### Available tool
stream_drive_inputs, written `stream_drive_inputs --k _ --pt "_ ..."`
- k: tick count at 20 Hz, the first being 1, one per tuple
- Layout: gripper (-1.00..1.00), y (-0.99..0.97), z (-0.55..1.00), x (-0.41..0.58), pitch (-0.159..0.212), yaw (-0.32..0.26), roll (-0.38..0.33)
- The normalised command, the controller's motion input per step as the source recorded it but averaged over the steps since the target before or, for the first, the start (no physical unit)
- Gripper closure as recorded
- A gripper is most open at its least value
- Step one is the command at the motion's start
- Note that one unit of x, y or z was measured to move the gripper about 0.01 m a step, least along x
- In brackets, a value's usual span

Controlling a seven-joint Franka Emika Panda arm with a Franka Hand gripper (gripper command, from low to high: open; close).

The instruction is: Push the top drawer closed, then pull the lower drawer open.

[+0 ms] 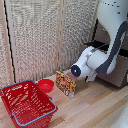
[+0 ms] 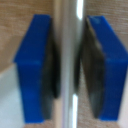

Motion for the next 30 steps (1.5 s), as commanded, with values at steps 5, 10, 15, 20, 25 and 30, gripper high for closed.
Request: stream_drive_inputs --k 5,10,15,20,25,30 --pt "-1.0 -0.03 0.39 0.055 0.0 0.0 -0.083" --pt "-1.0 -0.07 0.54 0.107 0.025 0.001 -0.007" --pt "-1.0 0.17 0.33 0.154 0.105 0.004 0.018" --pt "-1.0 0.53 -0.14 0.247 0.139 0.014 0.001" --pt "-1.0 0.07 -0.14 0.157 0.101 0.036 0.0" --pt "-1.0 -0.1 -0.02 0.067 0.0 0.007 0.117"
